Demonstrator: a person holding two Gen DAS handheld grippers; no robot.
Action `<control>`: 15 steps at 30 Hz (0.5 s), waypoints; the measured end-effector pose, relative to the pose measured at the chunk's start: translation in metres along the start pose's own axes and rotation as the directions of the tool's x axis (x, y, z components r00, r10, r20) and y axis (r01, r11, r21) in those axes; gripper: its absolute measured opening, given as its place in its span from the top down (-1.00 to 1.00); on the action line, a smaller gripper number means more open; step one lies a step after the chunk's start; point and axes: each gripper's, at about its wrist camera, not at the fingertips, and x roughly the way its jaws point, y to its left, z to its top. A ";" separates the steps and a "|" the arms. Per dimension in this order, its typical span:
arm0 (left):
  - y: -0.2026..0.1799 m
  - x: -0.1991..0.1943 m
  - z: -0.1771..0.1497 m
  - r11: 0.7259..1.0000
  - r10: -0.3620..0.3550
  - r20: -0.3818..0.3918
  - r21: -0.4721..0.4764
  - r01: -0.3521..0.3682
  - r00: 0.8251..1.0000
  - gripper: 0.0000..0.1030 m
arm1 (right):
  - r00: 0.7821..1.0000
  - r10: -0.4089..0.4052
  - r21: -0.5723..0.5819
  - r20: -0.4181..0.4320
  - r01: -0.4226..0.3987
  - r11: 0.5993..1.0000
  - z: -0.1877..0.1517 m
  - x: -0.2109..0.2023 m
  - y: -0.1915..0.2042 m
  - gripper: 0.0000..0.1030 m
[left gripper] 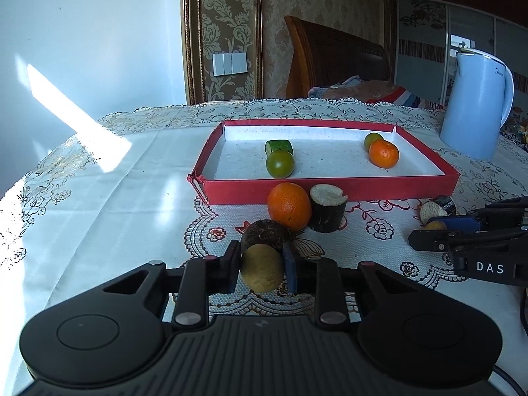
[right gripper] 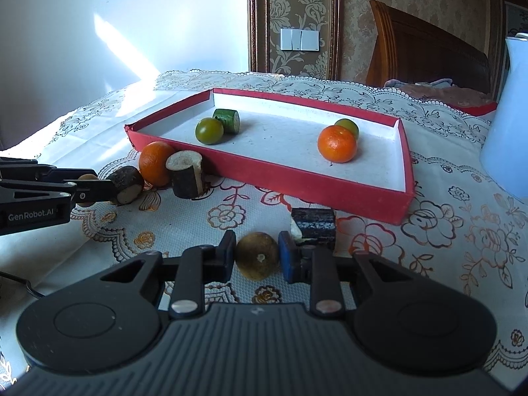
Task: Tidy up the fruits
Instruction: 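Carry the brown fruit with the left tool into the red tray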
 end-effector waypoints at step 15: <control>-0.004 -0.006 0.022 0.998 -0.005 0.031 -0.066 0.007 1.000 0.47 | 0.990 -0.073 0.079 0.120 0.064 0.995 0.015 -0.022 -0.023 0.50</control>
